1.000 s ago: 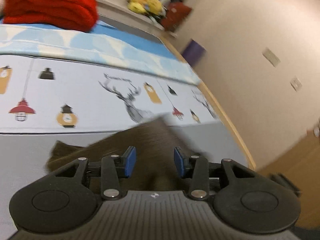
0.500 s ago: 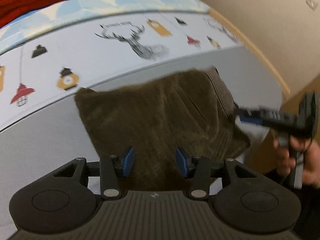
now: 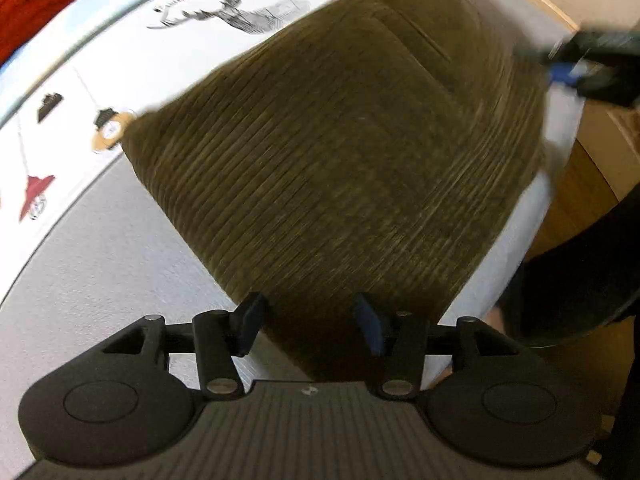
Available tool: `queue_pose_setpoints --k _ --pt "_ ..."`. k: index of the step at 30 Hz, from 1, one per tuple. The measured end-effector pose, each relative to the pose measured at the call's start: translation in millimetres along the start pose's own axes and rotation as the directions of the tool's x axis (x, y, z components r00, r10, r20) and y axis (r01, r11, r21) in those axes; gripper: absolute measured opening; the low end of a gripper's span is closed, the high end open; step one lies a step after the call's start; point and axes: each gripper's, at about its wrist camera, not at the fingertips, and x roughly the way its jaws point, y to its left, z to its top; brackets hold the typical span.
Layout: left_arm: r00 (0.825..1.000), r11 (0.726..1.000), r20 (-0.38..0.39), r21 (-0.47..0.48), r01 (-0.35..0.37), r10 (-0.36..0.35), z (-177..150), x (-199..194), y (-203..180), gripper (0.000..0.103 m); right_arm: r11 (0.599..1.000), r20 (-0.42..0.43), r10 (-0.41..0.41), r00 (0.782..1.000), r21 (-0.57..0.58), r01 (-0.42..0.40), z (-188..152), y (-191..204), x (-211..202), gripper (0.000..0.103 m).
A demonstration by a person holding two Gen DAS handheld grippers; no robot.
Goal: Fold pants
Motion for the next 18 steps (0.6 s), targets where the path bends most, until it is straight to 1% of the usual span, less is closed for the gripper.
queue_pose_setpoints --k 1,2,3,5,6,7,8,9,10,11,12,13,14,15,17,18 --pt "1.0 1.0 -0.01 0.017 0.001 0.0 -1.0 3.1 -1.3 0.061 0.996 -0.072 -0.081 0.994 0.041 0.084 -2.2 -13.5 14.4 0.033" --pt "1.0 0.999 -0.011 0.037 -0.005 0.005 -1.5 4.9 -3.3 0.061 0.991 -0.11 -0.108 0.988 0.061 0.115 -3.7 -22.3 24.9 0.036" --pt "1.0 0.999 -0.012 0.048 -0.015 0.015 -1.1 5.5 -4.0 0.061 0.993 -0.106 -0.1 0.989 0.048 0.106 -1.7 -21.2 26.8 0.04" --pt "1.0 1.0 0.002 0.021 -0.011 0.011 0.8 4.0 1.8 0.061 0.993 -0.062 -0.1 0.993 -0.069 0.096 3.5 -3.4 19.4 0.044" --pt "0.999 1.0 0.03 -0.01 -0.016 0.016 2.3 -0.2 5.6 0.061 0.99 -0.033 -0.104 0.994 -0.104 0.1 3.0 1.5 14.5 0.045" --pt "0.997 0.998 0.076 -0.053 -0.02 0.024 6.6 -6.2 12.9 0.061 0.986 -0.003 -0.103 0.995 -0.129 0.102 2.5 3.4 11.2 0.052" --pt "0.992 0.995 0.127 -0.097 -0.015 0.027 9.6 -12.1 20.5 0.061 0.985 0.007 -0.105 0.994 -0.14 0.105 1.7 5.3 10.0 0.062" --pt "0.984 0.99 0.177 -0.142 -0.011 0.037 12.8 -18.5 27.4 0.061 0.985 -0.004 -0.104 0.995 -0.142 0.102 0.5 5.3 13.8 0.066" --pt "0.974 0.982 0.222 -0.188 -0.008 0.051 15.5 -23.4 34.2 0.061 0.985 -0.028 -0.101 0.994 -0.146 0.096 -1.8 5.2 18.5 0.068" --pt "0.964 0.973 0.256 -0.23 -0.003 0.064 17.6 -26.0 40.8 0.061 0.982 -0.067 -0.107 0.992 -0.164 0.095 -5.2 5.5 26.9 0.068" --pt "0.957 0.966 0.279 -0.258 0.001 0.073 19.1 -26.5 44.8 0.06 0.977 -0.098 -0.127 0.987 -0.185 0.107 -6.4 4.9 34.8 0.068" --pt "0.949 0.96 0.306 -0.282 0.007 0.083 19.8 -25.7 47.7 0.058 0.968 -0.128 -0.168 0.978 -0.21 0.139 -10.3 2.7 43.3 0.068" --pt "0.94 0.954 0.329 -0.3 0.011 0.093 20.6 -22.9 50.8 0.058 0.968 -0.14 -0.181 0.973 -0.2 0.151 -12.1 -1.8 47.1 0.07" --pt "0.941 0.95 0.32 -0.313 0.0 0.106 21.4 -18.2 52.1 0.057 0.975 -0.146 -0.166 0.975 -0.171 0.141 -11.4 -6.7 46.2 0.071" --pt "0.951 0.933 0.271 -0.357 -0.044 0.149 28.8 -4.8 54.1 0.058 0.982 -0.153 -0.143 0.978 -0.145 0.121 -7.9 -10.0 44.1 0.071" --pt "0.956 0.919 0.243 -0.39 -0.057 0.162 28.1 2.5 58.7 0.064 0.982 -0.146 -0.138 0.98 -0.15 0.116 -6.7 -10.6 43.6 0.071"
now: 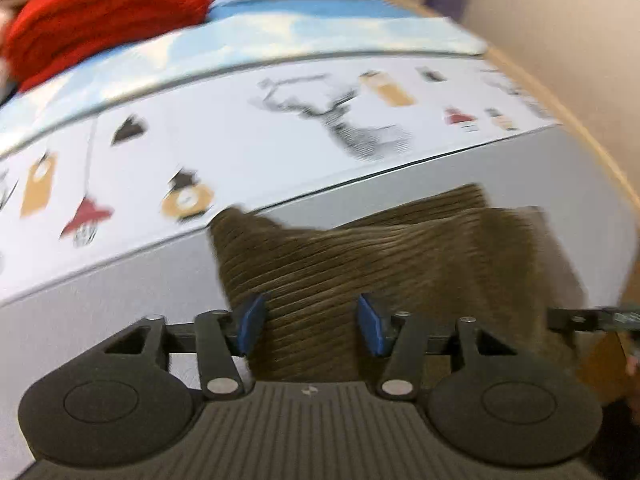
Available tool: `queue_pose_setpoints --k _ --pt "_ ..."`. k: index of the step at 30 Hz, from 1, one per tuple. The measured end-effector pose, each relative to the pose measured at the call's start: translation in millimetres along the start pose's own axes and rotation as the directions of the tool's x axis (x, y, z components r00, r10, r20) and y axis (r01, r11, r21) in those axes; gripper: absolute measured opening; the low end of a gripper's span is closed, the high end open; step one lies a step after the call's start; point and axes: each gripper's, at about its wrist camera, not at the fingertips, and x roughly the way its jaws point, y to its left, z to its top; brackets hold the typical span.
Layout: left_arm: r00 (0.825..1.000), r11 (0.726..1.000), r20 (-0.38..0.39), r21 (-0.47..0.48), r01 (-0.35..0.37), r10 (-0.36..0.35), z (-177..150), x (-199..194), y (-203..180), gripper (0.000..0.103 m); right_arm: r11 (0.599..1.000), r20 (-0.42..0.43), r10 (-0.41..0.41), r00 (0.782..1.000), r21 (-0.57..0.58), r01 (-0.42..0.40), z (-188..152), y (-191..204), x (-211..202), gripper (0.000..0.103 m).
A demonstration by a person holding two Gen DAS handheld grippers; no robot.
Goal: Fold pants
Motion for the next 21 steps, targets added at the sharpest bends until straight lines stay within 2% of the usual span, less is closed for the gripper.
queue_pose_setpoints --k 1,3,4,7,10,11,13,14,15,16,17,18,19,20,21 --pt "0.999 0.999 -0.04 -0.042 -0.026 0.025 -1.2 8.5 6.1 0.074 1.0 0.004 0.003 1.0 -0.002 -0.003 0.4 -0.5 0.5 0.074" --pt "0.993 0.987 -0.105 -0.143 -0.073 0.058 0.8 21.6 19.3 0.085 1.0 -0.001 -0.002 1.0 -0.002 0.002 0.4 -0.1 5.3 0.081" --pt "0.993 0.979 -0.11 -0.194 -0.069 0.048 1.0 23.1 26.6 0.085 1.0 -0.007 -0.004 1.0 -0.002 0.004 1.9 -0.6 9.9 0.087" --pt "0.986 0.943 -0.161 -0.332 -0.015 -0.041 -3.8 39.2 43.4 0.085 1.0 -0.035 0.019 0.999 -0.002 -0.019 6.0 3.9 21.9 0.09" --pt "0.961 0.88 -0.216 -0.472 0.05 -0.17 -13.9 61.7 59.7 0.086 0.999 -0.044 0.038 0.998 -0.006 -0.039 4.4 10.3 30.3 0.093" --pt "0.956 0.861 -0.224 -0.505 0.054 -0.191 -14.1 60.3 61.2 0.086 0.999 -0.04 0.04 0.998 -0.013 -0.04 4.0 12.4 31.4 0.093" --pt "0.948 0.842 -0.215 -0.532 0.088 -0.235 -15.0 67.8 63.9 0.084 0.999 -0.033 0.046 0.998 -0.024 -0.047 2.3 18.1 32.9 0.091" --pt "0.946 0.84 -0.211 -0.533 0.101 -0.247 -13.0 71.2 65.3 0.082 0.999 -0.02 0.035 0.999 -0.028 -0.036 1.2 21.6 32.6 0.089" --pt "0.947 0.847 -0.204 -0.52 0.109 -0.247 -10.3 71.9 64.4 0.075 0.999 -0.01 0.031 0.999 -0.028 -0.031 -0.6 22.2 30.3 0.086" --pt "0.952 0.862 -0.196 -0.494 0.113 -0.237 -8.1 69.8 61.7 0.064 0.999 0.006 0.027 1.0 -0.022 -0.027 -1.6 24.9 28.8 0.08" --pt "0.956 0.882 -0.187 -0.456 0.119 -0.225 -4.6 65.5 57.5 0.057 1.0 0.023 0.024 0.999 -0.02 -0.023 -2.9 28.0 27.2 0.07" --pt "0.962 0.901 -0.174 -0.416 0.123 -0.212 -1.7 58.5 52.7 0.041 0.999 0.043 0.026 0.999 -0.023 -0.025 -4.3 31.6 23.3 0.065" --pt "0.97 0.924 -0.153 -0.362 0.123 -0.189 3.2 50.7 47.8 0.033 0.999 0.065 0.029 0.997 -0.026 -0.028 -5.1 35.4 19.7 0.055" --pt "0.977 0.937 -0.129 -0.326 0.121 -0.171 6.9 41.8 42.7 0.032 0.999 0.085 0.036 0.996 -0.029 -0.034 -5.6 38.1 16.3 0.048" --pt "0.985 0.951 -0.093 -0.286 0.115 -0.147 11.3 31.3 38.5 0.03 0.998 0.107 0.049 0.993 -0.037 -0.046 -6.1 44.1 12.7 0.046"
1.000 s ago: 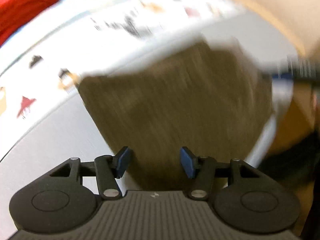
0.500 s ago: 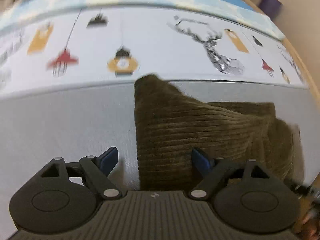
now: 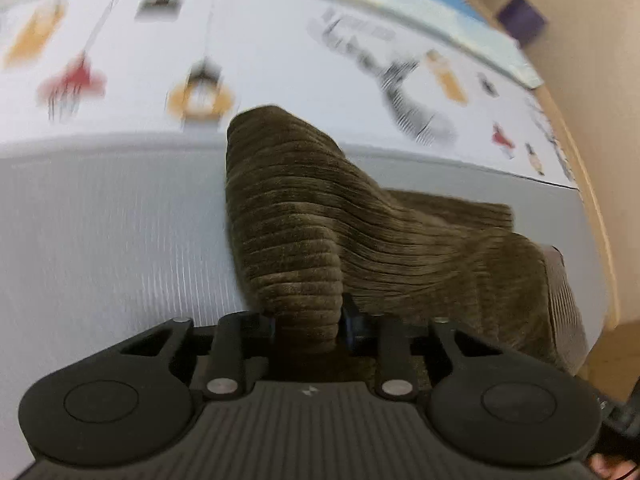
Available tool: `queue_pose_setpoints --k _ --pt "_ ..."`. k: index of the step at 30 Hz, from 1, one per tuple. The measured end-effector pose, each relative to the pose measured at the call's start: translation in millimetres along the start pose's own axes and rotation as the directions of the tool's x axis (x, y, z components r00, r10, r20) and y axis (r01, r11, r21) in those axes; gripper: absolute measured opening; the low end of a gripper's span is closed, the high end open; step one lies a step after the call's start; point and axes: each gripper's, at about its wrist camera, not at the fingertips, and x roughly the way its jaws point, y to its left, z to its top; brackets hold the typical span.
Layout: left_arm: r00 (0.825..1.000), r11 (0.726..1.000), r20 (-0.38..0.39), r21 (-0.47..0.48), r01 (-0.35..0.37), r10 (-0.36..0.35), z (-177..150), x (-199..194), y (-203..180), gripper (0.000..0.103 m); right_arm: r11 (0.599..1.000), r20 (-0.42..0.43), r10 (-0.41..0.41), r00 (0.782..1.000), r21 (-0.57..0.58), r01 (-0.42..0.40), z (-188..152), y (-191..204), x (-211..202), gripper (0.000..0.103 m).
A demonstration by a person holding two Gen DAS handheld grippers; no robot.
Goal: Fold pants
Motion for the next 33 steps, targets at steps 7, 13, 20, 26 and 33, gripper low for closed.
queue_pose_setpoints --k 7,13,20,26,33 --pt "0.96 0.988 0.26 0.082 -0.129 0.104 18.3 -59.8 9.2 0.029 0.991 0.139 0.096 0.986 -0.111 -0.081 10.6 66.1 8.2 0.041" --pt "0.912 0.99 0.385 -0.037 -0.138 0.141 37.0 -95.3 59.2 0.031 0.971 0.257 0.189 0.948 -0.194 -0.141 15.6 130.5 23.1 0.041" --pt "0.909 0.951 0.295 -0.183 -0.249 0.294 38.2 -105.4 120.2 0.045 0.968 0.065 0.046 0.997 -0.248 -0.029 22.3 165.8 98.7 0.052" --pt "0.964 0.966 0.091 0.039 -0.255 0.251 6.7 -80.7 113.8 0.042 0.977 0.052 -0.058 0.997 -0.202 0.068 22.8 156.7 111.5 0.052" --pt "0.91 0.889 0.131 0.196 -0.413 0.393 -28.1 -84.3 86.4 0.052 0.969 0.033 -0.077 0.996 -0.232 0.083 21.3 165.9 77.4 0.059"
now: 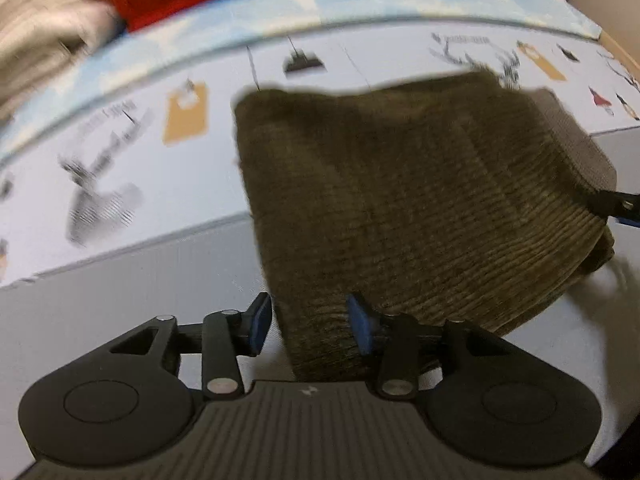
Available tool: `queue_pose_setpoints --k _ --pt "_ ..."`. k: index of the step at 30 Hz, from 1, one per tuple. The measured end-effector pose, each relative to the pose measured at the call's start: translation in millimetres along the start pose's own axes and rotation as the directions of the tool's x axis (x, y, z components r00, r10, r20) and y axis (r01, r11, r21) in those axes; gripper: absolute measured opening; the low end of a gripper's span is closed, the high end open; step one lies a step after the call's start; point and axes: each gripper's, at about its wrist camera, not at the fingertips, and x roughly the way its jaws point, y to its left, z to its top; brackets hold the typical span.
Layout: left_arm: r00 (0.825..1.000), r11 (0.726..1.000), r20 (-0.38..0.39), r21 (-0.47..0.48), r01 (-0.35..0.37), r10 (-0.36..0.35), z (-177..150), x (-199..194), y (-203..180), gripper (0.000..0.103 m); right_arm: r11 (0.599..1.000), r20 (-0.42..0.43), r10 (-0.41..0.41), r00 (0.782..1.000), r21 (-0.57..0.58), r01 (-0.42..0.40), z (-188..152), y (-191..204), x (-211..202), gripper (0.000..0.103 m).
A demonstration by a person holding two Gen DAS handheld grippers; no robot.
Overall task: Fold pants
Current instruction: 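Lower the folded pants onto the sheet and open both grippers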
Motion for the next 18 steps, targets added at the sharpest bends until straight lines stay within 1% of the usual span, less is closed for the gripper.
queue_pose_setpoints --k 1,2,3,4,5,6,7,8,10,11,13,14,15,16,17,18 --pt "0.999 1.0 0.048 -0.002 -0.022 0.022 -2.9 -14.5 -0.4 0.063 0.999 0.021 0.003 1.0 -0.042 -0.002 1.4 5.6 -15.0 0.059" --pt "0.996 0.999 0.089 -0.01 -0.03 0.031 -2.6 -26.6 0.8 0.07 0.997 0.043 0.012 0.999 -0.077 -0.009 0.6 9.1 -27.1 0.06" --pt "0.991 0.999 0.128 -0.019 -0.032 0.034 -4.7 -40.3 1.0 0.082 0.991 0.083 0.03 0.996 -0.13 -0.019 1.3 15.9 -45.8 0.061" --pt "0.985 0.999 0.166 -0.027 -0.031 0.036 -5.5 -52.7 0.9 0.083 0.985 0.118 0.043 0.992 -0.169 -0.022 1.4 20.9 -60.3 0.067" --pt "0.977 0.999 0.207 -0.04 -0.038 0.045 -7.8 -69.2 0.2 0.083 0.978 0.16 0.059 0.985 -0.208 -0.024 0.9 26.5 -78.1 0.077" --pt "0.968 0.998 0.243 -0.052 -0.046 0.057 -8.8 -83.1 1.8 0.085 0.97 0.2 0.076 0.977 -0.241 -0.026 -0.8 30.2 -93.8 0.082" --pt "0.958 0.997 0.279 -0.063 -0.051 0.067 -14.0 -97.9 -1.5 0.085 0.963 0.233 0.091 0.968 -0.267 -0.027 -2.4 33.6 -107.1 0.089" --pt "0.945 0.995 0.317 -0.075 -0.063 0.084 -20.7 -113.6 -4.0 0.085 0.956 0.262 0.108 0.959 -0.292 -0.028 -5.2 36.5 -119.5 0.092" --pt "0.917 0.989 0.373 -0.105 -0.108 0.139 -27.7 -137.7 -13.0 0.085 0.939 0.314 0.149 0.938 -0.343 -0.034 -15.1 40.2 -142.6 0.094" --pt "0.907 0.988 0.395 -0.109 -0.108 0.143 -35.8 -147.9 -17.7 0.085 0.932 0.335 0.161 0.928 -0.362 -0.031 -22.1 40.8 -149.8 0.096" --pt "0.893 0.984 0.419 -0.141 -0.112 0.162 -48.2 -159.7 -25.4 0.086 0.921 0.381 0.167 0.909 -0.39 -0.005 -37.3 39.4 -156.8 0.099" --pt "0.884 0.98 0.433 -0.163 -0.114 0.175 -54.7 -162.1 -29.3 0.086 0.92 0.396 0.155 0.905 -0.391 0.013 -44.8 38.3 -156.6 0.099" --pt "0.877 0.979 0.446 -0.176 -0.107 0.176 -62.1 -161.2 -32.6 0.086 0.928 0.387 0.124 0.914 -0.37 0.031 -49.1 37.4 -153.1 0.099" --pt "0.882 0.98 0.441 -0.178 -0.095 0.165 -67.6 -156.9 -35.4 0.086 0.939 0.367 0.102 0.925 -0.341 0.032 -48.1 37.5 -150.6 0.099" --pt "0.903 0.981 0.403 -0.18 -0.08 0.147 -67.8 -149.1 -36.2 0.086 0.949 0.36 0.109 0.927 -0.316 0.011 -48.4 37.5 -150.3 0.099" --pt "0.937 0.98 0.333 -0.198 -0.037 0.103 -66.8 -139.2 -34.2 0.086 0.956 0.355 0.117 0.928 -0.293 -0.008 -48.8 36.9 -149.1 0.099"
